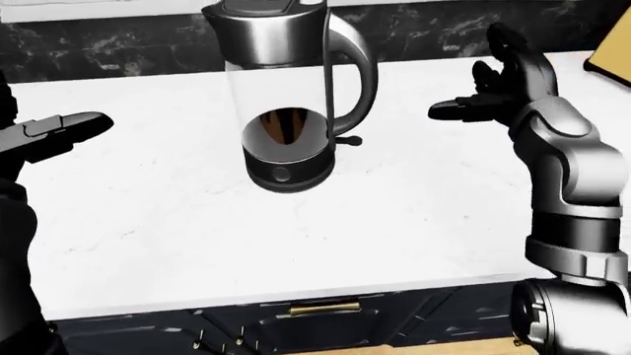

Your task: Press down the lever to turn on the electric kettle.

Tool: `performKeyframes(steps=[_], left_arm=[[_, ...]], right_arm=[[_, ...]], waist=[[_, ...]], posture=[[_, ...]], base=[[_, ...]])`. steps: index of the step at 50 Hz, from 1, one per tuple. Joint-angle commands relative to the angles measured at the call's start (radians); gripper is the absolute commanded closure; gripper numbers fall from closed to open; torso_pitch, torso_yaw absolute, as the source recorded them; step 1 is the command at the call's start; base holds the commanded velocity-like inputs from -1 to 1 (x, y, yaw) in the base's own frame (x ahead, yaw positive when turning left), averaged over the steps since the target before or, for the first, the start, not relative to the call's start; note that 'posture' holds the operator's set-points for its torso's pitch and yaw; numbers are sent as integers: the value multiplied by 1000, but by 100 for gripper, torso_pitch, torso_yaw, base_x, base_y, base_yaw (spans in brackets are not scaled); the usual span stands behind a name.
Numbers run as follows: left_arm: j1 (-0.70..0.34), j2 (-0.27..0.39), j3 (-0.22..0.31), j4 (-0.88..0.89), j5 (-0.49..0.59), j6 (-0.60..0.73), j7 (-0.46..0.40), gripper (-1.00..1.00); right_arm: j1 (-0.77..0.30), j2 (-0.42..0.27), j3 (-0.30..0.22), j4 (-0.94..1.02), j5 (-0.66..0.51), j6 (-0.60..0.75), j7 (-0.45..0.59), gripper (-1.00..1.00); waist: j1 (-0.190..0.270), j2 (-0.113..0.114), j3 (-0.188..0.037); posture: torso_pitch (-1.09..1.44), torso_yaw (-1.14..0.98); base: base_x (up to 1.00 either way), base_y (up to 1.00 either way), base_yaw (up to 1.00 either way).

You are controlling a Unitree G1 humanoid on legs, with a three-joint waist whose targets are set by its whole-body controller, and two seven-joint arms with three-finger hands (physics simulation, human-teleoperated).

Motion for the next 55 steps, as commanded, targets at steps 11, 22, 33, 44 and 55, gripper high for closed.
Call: performKeyframes(steps=[11,22,33,44,55], left_arm=[[-15,26,18,-36,-30,-17,6,-100],[-11,27,18,-42,-27,-17,2,-100],[-11,28,19,-42,-24,-16,0,-100],[-10,28,22,-40,-26,-15,1,-100],[-9,29,22,-34,-24,-18,0,-100]], right_arm=[[-110,3,12,244,-88,-200,39,-100],[-183,12,30,407,-113,-261,48,-100],[-211,32,45,473,-135,-275,58,-100],[-264,50,57,616,-162,-338,53,-100],[-317,73,72,723,-183,-397,40,-100]], waist=[[-7,8,-27],[-11,12,-23],[-11,13,-21],[-10,17,-23],[-10,22,-25]], posture=[[0,0],[0,0],[0,0],[0,0],[0,0]], base=[[0,0,0],[0,0,0],[0,0,0],[0,0,0],[0,0,0]])
